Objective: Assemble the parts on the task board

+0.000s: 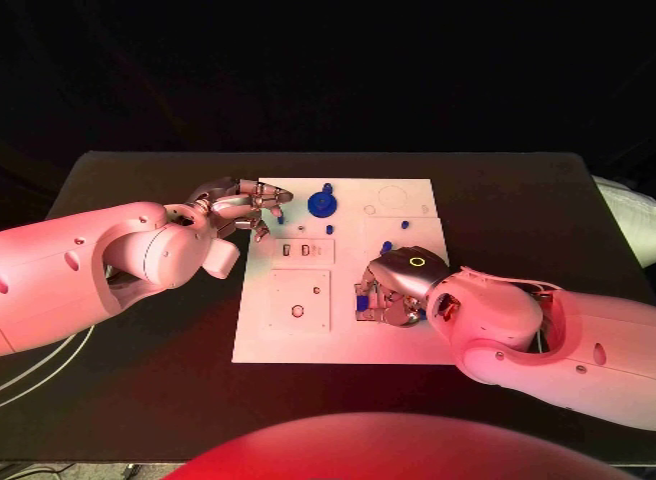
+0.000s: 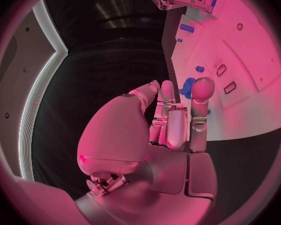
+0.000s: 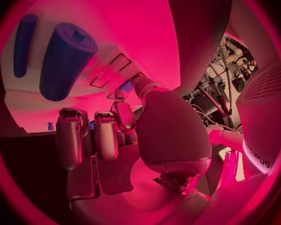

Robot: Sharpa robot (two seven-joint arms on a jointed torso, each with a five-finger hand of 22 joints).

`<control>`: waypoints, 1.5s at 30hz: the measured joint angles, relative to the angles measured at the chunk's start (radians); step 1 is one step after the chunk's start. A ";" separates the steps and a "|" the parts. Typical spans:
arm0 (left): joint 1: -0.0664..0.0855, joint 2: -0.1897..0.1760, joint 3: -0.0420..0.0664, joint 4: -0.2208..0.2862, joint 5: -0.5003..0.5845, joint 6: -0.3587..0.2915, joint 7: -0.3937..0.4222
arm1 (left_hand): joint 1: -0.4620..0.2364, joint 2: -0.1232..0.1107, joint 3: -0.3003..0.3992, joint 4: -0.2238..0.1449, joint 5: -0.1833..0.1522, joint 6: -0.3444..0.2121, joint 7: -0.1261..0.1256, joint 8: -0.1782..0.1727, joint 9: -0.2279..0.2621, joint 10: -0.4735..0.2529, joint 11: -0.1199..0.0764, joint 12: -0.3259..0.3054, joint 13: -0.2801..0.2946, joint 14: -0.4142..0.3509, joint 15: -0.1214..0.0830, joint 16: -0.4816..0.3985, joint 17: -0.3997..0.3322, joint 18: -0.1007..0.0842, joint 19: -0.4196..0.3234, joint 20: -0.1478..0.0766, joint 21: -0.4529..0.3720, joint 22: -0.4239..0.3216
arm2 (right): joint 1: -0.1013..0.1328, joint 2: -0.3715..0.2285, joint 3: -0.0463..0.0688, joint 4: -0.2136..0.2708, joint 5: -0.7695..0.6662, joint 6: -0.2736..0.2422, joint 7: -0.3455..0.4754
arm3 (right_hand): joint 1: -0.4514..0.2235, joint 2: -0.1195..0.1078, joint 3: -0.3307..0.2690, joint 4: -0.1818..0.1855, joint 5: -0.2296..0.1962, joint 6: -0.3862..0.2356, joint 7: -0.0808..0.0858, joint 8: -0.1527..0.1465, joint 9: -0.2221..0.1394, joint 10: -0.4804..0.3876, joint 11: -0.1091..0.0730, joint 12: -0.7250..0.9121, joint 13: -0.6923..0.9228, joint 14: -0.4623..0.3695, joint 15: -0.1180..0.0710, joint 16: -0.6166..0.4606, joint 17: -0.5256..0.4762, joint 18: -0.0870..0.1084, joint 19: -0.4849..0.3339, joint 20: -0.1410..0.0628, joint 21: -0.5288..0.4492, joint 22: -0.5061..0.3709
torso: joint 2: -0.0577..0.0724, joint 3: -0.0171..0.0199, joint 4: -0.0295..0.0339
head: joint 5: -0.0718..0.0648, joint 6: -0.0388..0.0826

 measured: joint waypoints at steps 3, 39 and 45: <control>0.000 0.000 0.000 0.000 -0.001 0.000 -0.001 | 0.000 0.000 0.000 0.000 0.000 0.000 0.000 0.000 0.000 0.000 0.000 0.000 0.000 0.000 0.000 0.000 0.000 0.000 0.000 0.000 0.000 0.000 | 0.001 0.002 0.001 -0.001 0.000 0.004 0.001 | 0.000 0.000 -0.006 -0.003 0.000 0.000 0.000 0.000 -0.001 0.000 0.000 0.000 -0.001 0.000 0.000 0.000 0.000 0.000 0.000 0.000 0.000 0.000 | 0.000 0.0001 -0.0005 | 0.001 0.000; 0.000 0.000 0.000 0.001 -0.007 0.005 -0.015 | 0.008 0.000 -0.003 -0.003 0.000 0.000 0.000 0.000 -0.005 -0.004 0.004 0.004 -0.005 0.000 0.000 0.000 0.000 0.000 -0.004 0.004 -0.010 -0.006 | -0.001 0.012 -0.001 0.005 -0.040 -0.003 -0.015 | 0.058 0.093 0.042 -0.069 -0.006 0.058 -0.017 0.025 0.001 0.047 -0.025 0.089 0.011 0.000 -0.008 0.012 0.000 0.000 0.000 -0.007 0.004 0.000 | -0.001 0.0011 -0.0010 | -0.001 0.000; 0.000 0.001 0.000 0.000 -0.007 0.006 -0.016 | 0.008 0.000 -0.003 -0.003 0.000 0.000 0.000 0.000 -0.005 -0.004 0.004 0.004 -0.005 0.000 0.000 -0.004 0.000 0.000 -0.004 0.004 -0.010 -0.006 | -0.001 -0.008 -0.002 0.023 -0.040 -0.041 -0.015 | 0.051 0.107 0.045 -0.069 0.004 0.060 -0.015 0.025 0.001 0.054 -0.025 0.089 0.010 0.000 -0.014 0.012 -0.001 0.000 0.000 -0.007 0.004 0.000 | -0.002 0.0008 -0.0018 | -0.004 0.000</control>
